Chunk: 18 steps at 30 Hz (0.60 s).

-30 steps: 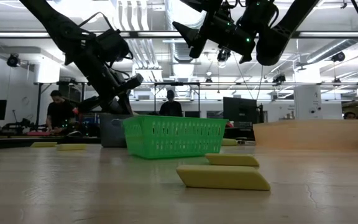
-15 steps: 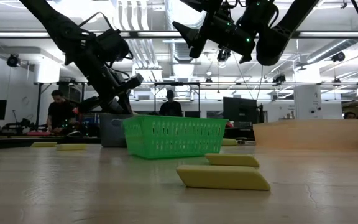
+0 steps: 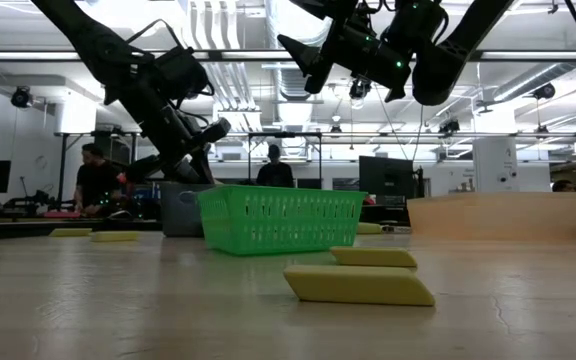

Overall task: Pick & Place School Supplies
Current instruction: Stack the yellow crayon box on the yellow crayon box in the black bin

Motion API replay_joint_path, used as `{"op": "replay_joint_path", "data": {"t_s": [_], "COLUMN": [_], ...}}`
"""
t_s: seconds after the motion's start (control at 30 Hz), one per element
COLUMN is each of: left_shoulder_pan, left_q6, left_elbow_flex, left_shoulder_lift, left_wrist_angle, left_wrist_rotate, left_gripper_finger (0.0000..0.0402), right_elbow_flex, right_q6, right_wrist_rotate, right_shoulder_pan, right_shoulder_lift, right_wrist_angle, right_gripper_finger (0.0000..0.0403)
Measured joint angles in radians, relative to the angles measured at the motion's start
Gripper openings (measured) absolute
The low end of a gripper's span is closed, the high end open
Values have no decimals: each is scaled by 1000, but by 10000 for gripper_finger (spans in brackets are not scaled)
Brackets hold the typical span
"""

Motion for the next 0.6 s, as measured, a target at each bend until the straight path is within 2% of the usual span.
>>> {"op": "replay_joint_path", "data": {"t_s": [0.6], "left_shoulder_pan": [0], "left_q6": [7], "left_elbow_flex": [-5], "left_shoulder_lift": [0], "left_wrist_angle": [-1], "left_wrist_rotate": [9], "left_gripper_finger": [58], "right_elbow_flex": [0], "right_q6": [0], "right_wrist_rotate": [0], "right_shoulder_pan": [0], "right_shoulder_lift": [0], "right_wrist_angle": [0], "right_gripper_finger": [327]}}
